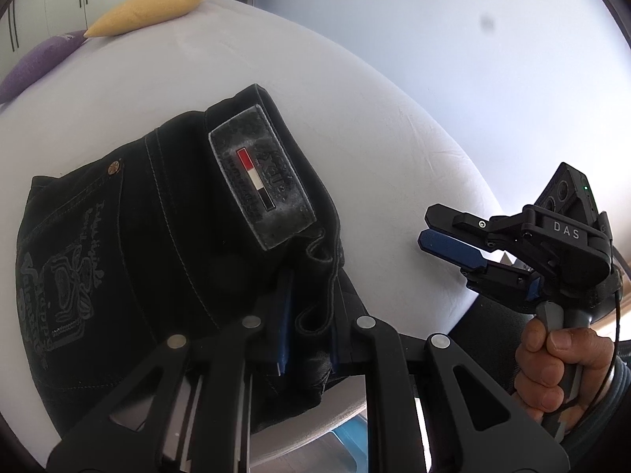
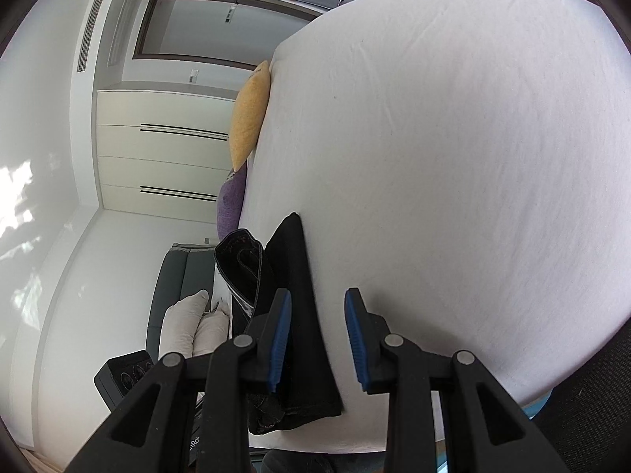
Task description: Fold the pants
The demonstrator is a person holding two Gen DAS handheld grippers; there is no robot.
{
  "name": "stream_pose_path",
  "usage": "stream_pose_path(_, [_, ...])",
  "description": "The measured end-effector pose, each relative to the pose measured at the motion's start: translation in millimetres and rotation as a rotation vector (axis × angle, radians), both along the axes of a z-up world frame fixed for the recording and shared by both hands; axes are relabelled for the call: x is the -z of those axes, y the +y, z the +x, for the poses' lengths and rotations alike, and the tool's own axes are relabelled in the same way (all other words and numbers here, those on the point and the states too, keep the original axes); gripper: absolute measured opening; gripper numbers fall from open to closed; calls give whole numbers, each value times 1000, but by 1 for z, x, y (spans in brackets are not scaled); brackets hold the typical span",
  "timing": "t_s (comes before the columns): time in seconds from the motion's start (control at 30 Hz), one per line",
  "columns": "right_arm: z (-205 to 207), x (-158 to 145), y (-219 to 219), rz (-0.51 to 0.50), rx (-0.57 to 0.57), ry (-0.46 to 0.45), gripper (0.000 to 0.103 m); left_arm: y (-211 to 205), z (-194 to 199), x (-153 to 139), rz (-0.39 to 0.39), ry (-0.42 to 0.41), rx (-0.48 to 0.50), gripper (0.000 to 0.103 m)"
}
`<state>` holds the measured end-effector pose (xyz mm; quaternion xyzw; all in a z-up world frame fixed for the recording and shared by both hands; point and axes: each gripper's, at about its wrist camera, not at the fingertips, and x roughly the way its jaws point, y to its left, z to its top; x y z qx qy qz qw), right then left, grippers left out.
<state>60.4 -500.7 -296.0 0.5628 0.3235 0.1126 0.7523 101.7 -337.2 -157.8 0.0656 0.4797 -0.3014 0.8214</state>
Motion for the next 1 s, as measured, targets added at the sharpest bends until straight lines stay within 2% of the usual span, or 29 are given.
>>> stream_pose_path(0.17, [2, 0, 2, -13, -6, 16, 31, 5, 7, 4, 16, 27, -11, 18])
stream_pose_path(0.3, [5, -3, 6, -31, -11, 19, 31, 4, 6, 4, 3, 31, -4, 26])
stream_pose_path(0.4, [5, -6, 6, -39, -12, 15, 31, 6, 7, 3, -7, 38, -5, 28])
stream_pose_path(0.5, [5, -11, 7, -49, -11, 9, 32, 10, 8, 1, -27, 52, -10, 30])
stream_pose_path(0.57, [5, -16, 6, -59, -9, 3, 32, 15, 6, -4, -46, 61, -8, 36])
stream_pose_path(0.67, [5, -25, 4, -74, -5, -8, 33, 25, 0, -15, -82, 62, -5, 40])
stream_pose_path(0.73, [7, -35, 4, -90, -14, -25, 33, 42, -6, -30, -129, 58, -14, 41])
stream_pose_path(0.8, [11, -49, 9, -112, -38, -53, 36, 65, -9, -47, -180, 30, -40, 48])
stream_pose_path(0.83, [14, -55, 14, -114, -53, -68, 38, 77, -9, -52, -187, 10, -64, 53])
stream_pose_path(0.93, [28, -72, 39, -105, -139, -113, 40, 117, 4, -56, -185, -18, -155, 54])
stream_pose_path(1.0, [38, -82, 64, -112, -220, -136, 40, 144, 16, -50, -176, -4, -217, 54])
